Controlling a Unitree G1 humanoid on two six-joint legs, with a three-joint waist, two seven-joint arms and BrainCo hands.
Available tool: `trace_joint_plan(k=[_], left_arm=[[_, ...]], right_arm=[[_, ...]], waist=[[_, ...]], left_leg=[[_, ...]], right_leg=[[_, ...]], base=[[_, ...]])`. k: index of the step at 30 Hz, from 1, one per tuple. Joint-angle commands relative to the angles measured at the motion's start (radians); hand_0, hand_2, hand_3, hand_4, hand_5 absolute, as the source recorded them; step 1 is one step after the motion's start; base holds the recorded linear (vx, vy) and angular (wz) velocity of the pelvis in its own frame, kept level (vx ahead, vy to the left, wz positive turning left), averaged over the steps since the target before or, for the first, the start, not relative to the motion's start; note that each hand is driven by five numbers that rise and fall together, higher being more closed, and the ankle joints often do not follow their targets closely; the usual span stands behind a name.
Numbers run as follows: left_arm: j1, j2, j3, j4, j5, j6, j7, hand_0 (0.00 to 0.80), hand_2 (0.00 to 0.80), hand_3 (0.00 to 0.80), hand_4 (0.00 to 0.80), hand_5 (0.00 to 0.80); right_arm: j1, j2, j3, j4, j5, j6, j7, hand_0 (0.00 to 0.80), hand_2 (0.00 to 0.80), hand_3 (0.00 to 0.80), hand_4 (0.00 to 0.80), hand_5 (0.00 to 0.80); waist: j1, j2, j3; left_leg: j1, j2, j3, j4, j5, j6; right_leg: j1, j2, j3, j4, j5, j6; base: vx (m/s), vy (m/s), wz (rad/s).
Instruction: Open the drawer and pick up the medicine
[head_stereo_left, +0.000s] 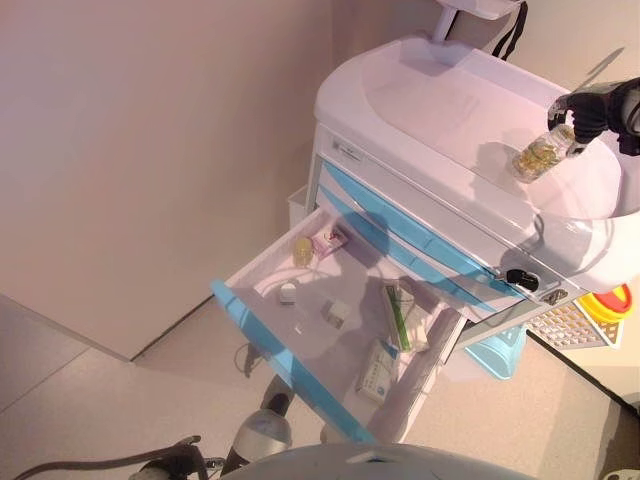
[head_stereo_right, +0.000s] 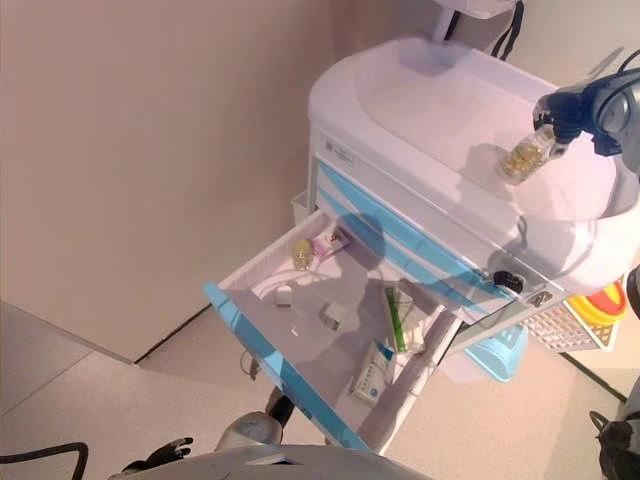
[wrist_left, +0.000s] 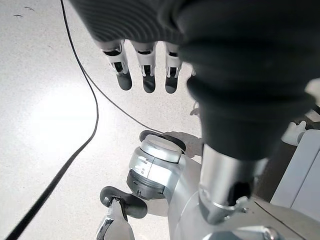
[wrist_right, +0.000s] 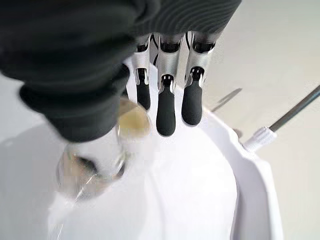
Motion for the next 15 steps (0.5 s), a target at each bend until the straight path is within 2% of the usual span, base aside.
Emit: trace_joint_plan(k=[1,9,15], left_arm=[[0.018,0.035,0.015,-0.011,0.024,-0.03,-0.006,0.0,0.0,0.0,0.0,0.0],[0.021,0.029,0.009,-0.022,0.018,-0.021,-0.009,0.0,0.0,0.0,0.0,0.0],[0.025,0.026,0.007,-0.02,0.017,-0.02,-0.009,0.0,0.0,0.0,0.0,0.0]], right_arm=[[-0.027,-0.036,0.039,-0.009,0.013,-0.001,-0.08,0.0,0.0,0.0,0.0,0.0],[-0.015,-0.068,-0.009,-0.074,0.034,-0.038,-0.22,0.0,0.0,0.0,0.0,0.0],[-0.004,-0.086,-0.031,-0.112,0.029,-0.04,-0.273,0.0,0.0,0.0,0.0,0.0]], waist=[[0.006,-0.017,-0.011],[-0.009,-0.01,-0.015],[-0.013,-0.007,-0.017]], left_leg=[[0.067,-0.047,0.03,-0.005,-0.119,0.045],[0.073,-0.046,0.037,-0.005,-0.122,0.046],[0.077,-0.046,0.039,-0.005,-0.125,0.046]], right_leg=[[-0.074,-0.045,0.11,0.035,0.095,0.046],[-0.073,-0.045,0.122,0.033,0.097,0.05],[-0.07,-0.047,0.124,0.031,0.097,0.051]], base=[[-0.011,0.005,-0.03],[0.0,0.0,0.0],[-0.001,0.002,-0.01]])
